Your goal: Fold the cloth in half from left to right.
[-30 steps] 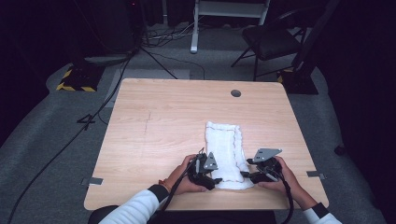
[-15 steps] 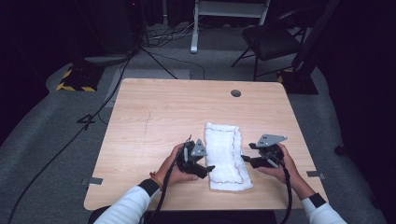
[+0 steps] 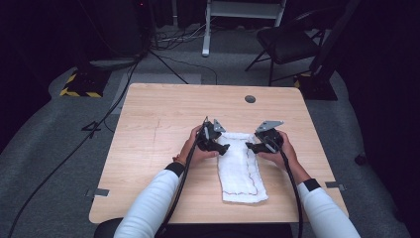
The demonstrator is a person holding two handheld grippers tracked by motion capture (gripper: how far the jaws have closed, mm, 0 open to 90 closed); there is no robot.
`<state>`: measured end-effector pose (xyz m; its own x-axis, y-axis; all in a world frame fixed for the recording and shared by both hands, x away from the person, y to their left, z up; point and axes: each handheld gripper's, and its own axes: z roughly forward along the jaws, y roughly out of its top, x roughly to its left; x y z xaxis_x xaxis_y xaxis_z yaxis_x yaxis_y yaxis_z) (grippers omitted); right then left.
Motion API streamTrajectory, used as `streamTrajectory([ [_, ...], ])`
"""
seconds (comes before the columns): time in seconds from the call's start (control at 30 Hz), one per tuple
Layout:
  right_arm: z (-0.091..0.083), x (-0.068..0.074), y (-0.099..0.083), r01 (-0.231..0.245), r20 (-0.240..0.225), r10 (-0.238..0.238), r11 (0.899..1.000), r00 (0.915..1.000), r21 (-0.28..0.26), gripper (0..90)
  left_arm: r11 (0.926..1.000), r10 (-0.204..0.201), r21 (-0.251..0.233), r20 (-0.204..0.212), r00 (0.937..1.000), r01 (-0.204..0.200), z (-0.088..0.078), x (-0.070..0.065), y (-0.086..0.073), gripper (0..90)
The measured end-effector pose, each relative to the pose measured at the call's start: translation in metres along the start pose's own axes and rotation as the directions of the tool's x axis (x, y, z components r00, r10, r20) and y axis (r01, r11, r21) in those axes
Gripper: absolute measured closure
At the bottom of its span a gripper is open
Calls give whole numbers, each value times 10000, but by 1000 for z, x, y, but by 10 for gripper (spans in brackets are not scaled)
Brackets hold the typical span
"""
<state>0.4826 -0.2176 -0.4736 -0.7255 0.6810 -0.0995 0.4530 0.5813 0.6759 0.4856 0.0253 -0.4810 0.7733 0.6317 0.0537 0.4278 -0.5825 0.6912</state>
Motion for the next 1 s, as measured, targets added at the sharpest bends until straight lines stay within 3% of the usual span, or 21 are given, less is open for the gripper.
streamTrajectory([
  [0.1, 10, -8, -1, -199, 184, 198, 9998, 9996, 65, 393, 9998, -85, 199, -111, 9999, 87, 10, 6, 1, 206],
  [0.2, 20, -17, 1, -684, -80, 685, 9976, 9976, 120, 384, 9987, -461, 217, 184, 9988, 457, 15, 11, 2, 185],
  [0.37, 26, -23, 2, -1104, -574, 1114, 9937, 9921, 192, 405, 9949, -930, 448, 537, 9942, 906, 23, 16, 1, 170],
  [0.53, 27, -25, 3, -1050, -1012, 1077, 9940, 9890, 310, 507, 9961, -736, 545, 862, 9936, 691, 24, 19, 3, 192],
  [0.57, 27, -24, 5, -939, -1179, 976, 9949, 9882, 360, 577, 9965, -638, 596, 941, 9935, 583, 24, 19, 4, 253],
  [0.6, 27, -24, 5, -939, -1179, 976, 9949, 9882, 360, 577, 9970, -537, 618, 1078, 9927, 473, 23, 19, 5, 253],
  [0.7, 26, -22, 6, -848, -1358, 899, 9955, 9867, 430, 659, 9975, -306, 675, 1451, 9889, 210, 22, 19, 8, 396],
  [0.83, 26, -19, 7, -715, -1511, 780, 9963, 9854, 480, 760, 9975, -379, 660, 1836, 9823, 261, 22, 21, 10, 615],
  [0.9, 26, -16, 9, -472, -1235, 524, 9979, 9910, 447, 787, 9979, -344, 598, 1888, 9814, 234, 23, 22, 11, 698],
  [1.0, 27, -12, 13, -132, -673, 159, 9991, 9976, 402, 803, 9983, -91, 588, 1622, 9867, -5, 24, 22, 14, 748],
])
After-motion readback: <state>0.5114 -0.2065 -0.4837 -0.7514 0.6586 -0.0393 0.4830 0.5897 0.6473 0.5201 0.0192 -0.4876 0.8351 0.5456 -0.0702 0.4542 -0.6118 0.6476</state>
